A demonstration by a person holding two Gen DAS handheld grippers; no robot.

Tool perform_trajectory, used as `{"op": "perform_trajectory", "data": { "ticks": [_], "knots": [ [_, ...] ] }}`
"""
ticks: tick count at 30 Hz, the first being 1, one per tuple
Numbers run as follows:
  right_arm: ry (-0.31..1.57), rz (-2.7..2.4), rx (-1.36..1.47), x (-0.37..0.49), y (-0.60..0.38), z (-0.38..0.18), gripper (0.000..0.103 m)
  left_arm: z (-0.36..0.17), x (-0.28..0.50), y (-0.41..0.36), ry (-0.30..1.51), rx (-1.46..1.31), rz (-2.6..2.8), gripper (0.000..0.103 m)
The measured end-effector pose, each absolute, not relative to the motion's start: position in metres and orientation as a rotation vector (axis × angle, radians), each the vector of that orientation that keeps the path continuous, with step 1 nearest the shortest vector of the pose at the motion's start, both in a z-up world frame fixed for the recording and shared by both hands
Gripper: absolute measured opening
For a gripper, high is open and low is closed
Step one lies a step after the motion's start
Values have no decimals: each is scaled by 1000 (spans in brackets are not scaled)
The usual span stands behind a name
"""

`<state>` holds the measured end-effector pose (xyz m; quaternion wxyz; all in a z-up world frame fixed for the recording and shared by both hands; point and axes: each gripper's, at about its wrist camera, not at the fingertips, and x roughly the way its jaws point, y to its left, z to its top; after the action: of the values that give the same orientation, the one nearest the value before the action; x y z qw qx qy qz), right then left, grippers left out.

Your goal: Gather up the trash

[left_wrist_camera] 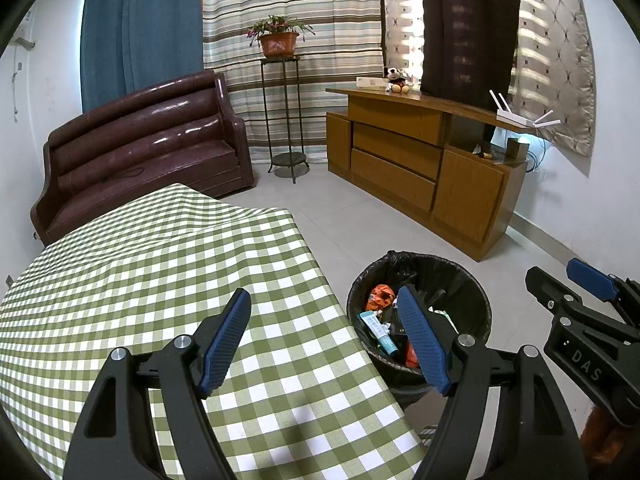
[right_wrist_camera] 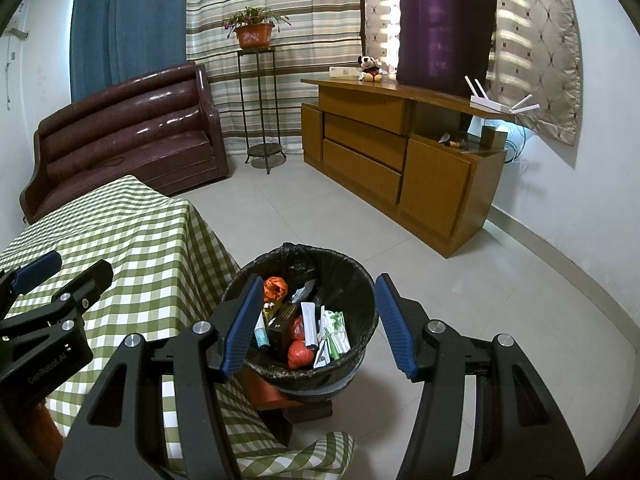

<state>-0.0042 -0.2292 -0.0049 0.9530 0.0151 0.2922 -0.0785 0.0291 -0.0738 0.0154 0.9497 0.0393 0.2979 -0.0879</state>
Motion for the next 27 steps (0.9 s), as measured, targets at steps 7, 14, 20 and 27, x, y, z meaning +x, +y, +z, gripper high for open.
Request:
{"op": "perform_trajectory", "data": {
  "ticks": [7, 14, 20, 27],
  "knots": [
    [594, -160, 31, -4, -229, -5, 56, 15, 29, -75, 608, 80, -180, 73],
    [594, -160, 30, -4, -229, -5, 56, 15, 29, -76, 608, 79, -179, 73],
    [594, -159, 31, -4, -229, -5, 56, 15, 29, -76, 608, 79, -179, 74],
    [594, -160, 30, -4, -228, -5, 56, 15, 29, -76, 610, 80, -180, 73]
  ]
}}
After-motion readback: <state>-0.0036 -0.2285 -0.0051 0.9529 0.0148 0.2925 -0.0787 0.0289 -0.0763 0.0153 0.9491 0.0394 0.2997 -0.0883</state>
